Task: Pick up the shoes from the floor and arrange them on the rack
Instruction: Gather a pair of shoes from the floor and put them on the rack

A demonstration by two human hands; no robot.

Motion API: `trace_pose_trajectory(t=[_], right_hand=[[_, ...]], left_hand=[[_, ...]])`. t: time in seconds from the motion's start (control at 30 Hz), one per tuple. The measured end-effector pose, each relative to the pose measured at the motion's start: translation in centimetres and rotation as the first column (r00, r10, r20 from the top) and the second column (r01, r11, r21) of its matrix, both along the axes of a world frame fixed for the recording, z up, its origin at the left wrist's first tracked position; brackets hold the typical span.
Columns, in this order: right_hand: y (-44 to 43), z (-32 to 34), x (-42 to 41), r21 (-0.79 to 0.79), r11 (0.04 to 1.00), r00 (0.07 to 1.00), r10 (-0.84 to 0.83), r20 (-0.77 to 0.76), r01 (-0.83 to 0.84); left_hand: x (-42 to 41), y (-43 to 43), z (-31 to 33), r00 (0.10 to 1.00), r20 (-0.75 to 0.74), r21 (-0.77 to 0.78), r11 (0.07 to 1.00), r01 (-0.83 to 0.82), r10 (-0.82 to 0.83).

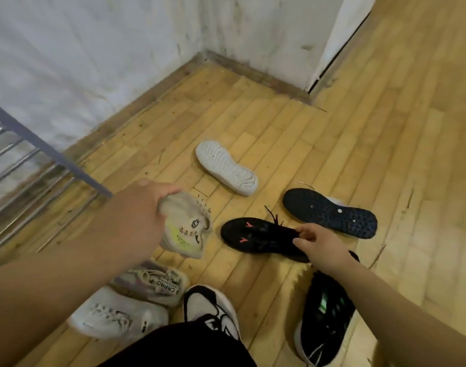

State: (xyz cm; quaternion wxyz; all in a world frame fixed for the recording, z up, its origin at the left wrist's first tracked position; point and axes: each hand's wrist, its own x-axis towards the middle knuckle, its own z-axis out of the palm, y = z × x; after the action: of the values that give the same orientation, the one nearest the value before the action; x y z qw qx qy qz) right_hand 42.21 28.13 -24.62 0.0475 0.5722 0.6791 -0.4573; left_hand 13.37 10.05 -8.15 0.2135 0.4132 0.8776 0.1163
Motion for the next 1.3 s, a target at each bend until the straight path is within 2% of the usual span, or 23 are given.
trace_pose_trajectory(t=[0.1, 0.23, 0.37, 0.47, 0.57, 0.67, 0.8, 0.83, 0.9, 0.97, 1.03, 1.07, 1.17, 1.27, 1.3], right_hand=[[-0.2, -0.8, 4.1, 0.008, 0.999, 0.994, 0.031, 0.109, -0.032], [-1.5, -1.4, 11.0, 0.064, 0.998, 0.975, -0.002, 0.223, -0.012], [-4.0, -3.3, 18.3, 0.003, 0.999, 0.837, -0.029, 0.546, 0.032], [-6.7, -4.6, 21.9, -0.109, 0.991, 0.792, 0.004, 0.611, 0.079], [-8.5, -5.1, 23.2, -0.016, 0.999, 0.811, -0.013, 0.585, 0.027], [-8.5, -5.2, 23.4, -0.006, 0.979, 0.810, -0.165, 0.563, 0.203], [-7.2, -5.3, 23.3, -0.047, 0.984, 0.865, -0.127, 0.485, 0.171], [-6.5, -5.1, 23.3, -0.049, 0.978, 0.896, -0.164, 0.413, 0.202], [-4.3, -4.2, 23.3, -0.139, 0.942, 0.947, -0.284, 0.150, 0.305], [-1.6, -2.7, 23.3, -0.343, 0.874, 0.892, -0.419, -0.172, 0.344], [0.9, -1.7, 23.1, -0.410, 0.831, 0.803, -0.513, -0.304, 0.376], [1.7, -1.4, 22.9, -0.366, 0.832, 0.794, -0.529, -0.299, 0.417], [1.8, -2.0, 22.1, -0.168, 0.840, 0.830, -0.539, -0.145, 0.516], [-0.3, -3.5, 21.4, -0.189, 0.800, 0.797, -0.594, -0.107, 0.570], [-0.8, -3.8, 21.1, -0.153, 0.809, 0.806, -0.584, -0.102, 0.567]], left_hand=[[1.6, 0.7, 0.1, 0.999, 0.041, -0.046, 0.999, 0.017, -0.015], [5.4, 2.9, 0.8, 0.986, 0.163, -0.010, 0.999, 0.030, -0.028], [9.2, 4.2, 1.5, 0.941, 0.327, 0.029, 0.996, 0.082, -0.087], [11.2, 4.9, 2.3, 0.913, 0.386, 0.013, 0.990, 0.139, -0.133], [11.9, 5.2, 2.6, 0.907, 0.397, -0.007, 0.988, 0.152, -0.137], [11.6, 4.9, 2.1, 0.903, 0.413, -0.023, 0.990, 0.141, -0.119], [10.4, 4.0, 0.9, 0.918, 0.382, -0.047, 0.990, 0.130, -0.102], [10.1, 3.9, 0.5, 0.924, 0.369, -0.054, 0.990, 0.128, -0.099], [9.4, 3.7, -0.1, 0.933, 0.350, -0.065, 0.991, 0.116, -0.086], [9.0, 3.8, -0.5, 0.934, 0.353, -0.073, 0.993, 0.091, -0.059], [8.7, 3.9, -0.7, 0.932, 0.362, -0.076, 0.995, 0.069, -0.037], [8.6, 3.9, -0.7, 0.932, 0.362, -0.074, 0.996, 0.058, -0.027], [8.1, 4.1, -0.7, 0.931, 0.365, -0.064, 0.998, 0.027, -0.002], [7.6, 4.0, -0.9, 0.920, 0.391, -0.054, 0.998, -0.015, 0.035], [7.5, 4.0, -1.0, 0.916, 0.398, -0.053, 0.998, -0.028, 0.047]])
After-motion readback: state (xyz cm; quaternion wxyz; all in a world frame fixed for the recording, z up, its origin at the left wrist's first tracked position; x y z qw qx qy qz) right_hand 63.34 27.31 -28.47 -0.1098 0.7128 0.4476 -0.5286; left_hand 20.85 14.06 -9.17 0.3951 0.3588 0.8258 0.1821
